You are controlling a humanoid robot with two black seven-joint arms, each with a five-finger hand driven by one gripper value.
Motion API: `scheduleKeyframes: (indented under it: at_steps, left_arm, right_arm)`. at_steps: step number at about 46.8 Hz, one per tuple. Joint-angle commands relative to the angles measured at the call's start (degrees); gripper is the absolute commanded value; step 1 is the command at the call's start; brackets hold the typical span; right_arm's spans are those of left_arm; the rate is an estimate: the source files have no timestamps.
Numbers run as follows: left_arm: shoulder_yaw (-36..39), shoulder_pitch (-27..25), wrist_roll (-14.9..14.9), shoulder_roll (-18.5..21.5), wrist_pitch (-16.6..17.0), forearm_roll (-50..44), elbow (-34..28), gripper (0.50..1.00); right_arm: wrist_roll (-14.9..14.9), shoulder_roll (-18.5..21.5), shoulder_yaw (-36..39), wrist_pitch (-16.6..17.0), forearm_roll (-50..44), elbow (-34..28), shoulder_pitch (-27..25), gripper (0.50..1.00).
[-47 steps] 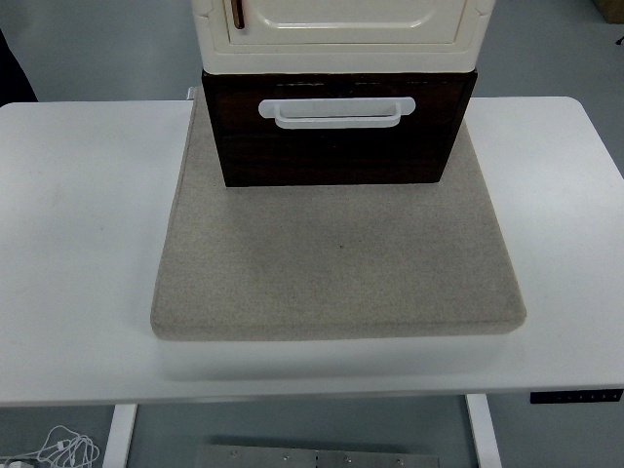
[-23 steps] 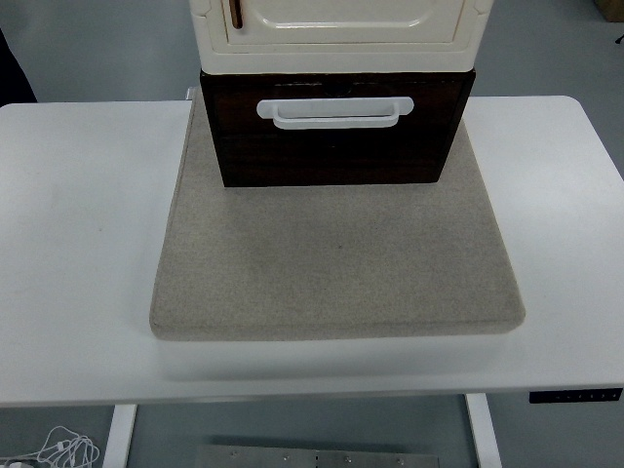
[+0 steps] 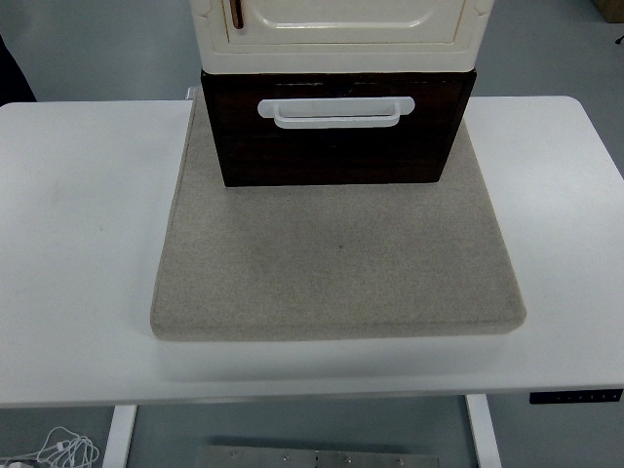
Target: Open the drawer under the combination cabinet
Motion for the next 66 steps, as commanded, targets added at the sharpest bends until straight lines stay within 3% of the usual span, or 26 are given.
scheduleKeyframes:
  at_steps: [1,13,25,32,42,49,59,66]
  left_arm:
    - [5.15,-1.96,0.00,0.40,-0.02,0.00,-2.87,1.000]
    - [21.68,-9.51,0.79,0.40,-0.02,0.00,-9.98,1.000]
    - [29.68,-12.07,9.57,0.14,0.25,0.00,-14.65,1.000]
    - [32.23,-11.89,14.06,-0.30,0.51,0.00,-15.35,1.000]
    - [33.73,-11.45,17.75,-3.64,0.60,0.08,-15.27,1.000]
    - [33.82,-11.10,21.61,-6.45,3.41,0.08,-15.27,1.000]
    - [35.22,-11.10,23.90,-10.40,6.92,0.08,-14.39,1.000]
    - [36.10,-10.84,24.34,-12.16,7.37,1.22,-12.02,1.000]
  right_arm:
    - [0.00,0.00,0.00,0.00,0.00,0.01,0.03,0.926]
    - [0.00,0.00,0.00,0.00,0.00,0.01,0.03,0.926]
    - [0.00,0.00,0.00,0.00,0.00,0.01,-0.06,0.926]
    - [0.00,0.00,0.00,0.00,0.00,0.01,0.03,0.926]
    - [0.00,0.00,0.00,0.00,0.00,-0.08,0.03,0.926]
    - [0.00,0.00,0.00,0.00,0.00,0.01,0.03,0.926]
    - [0.00,0.00,0.00,0.00,0.00,0.01,0.03,0.926]
    - [0.00,0.00,0.00,0.00,0.00,0.01,0.03,0.926]
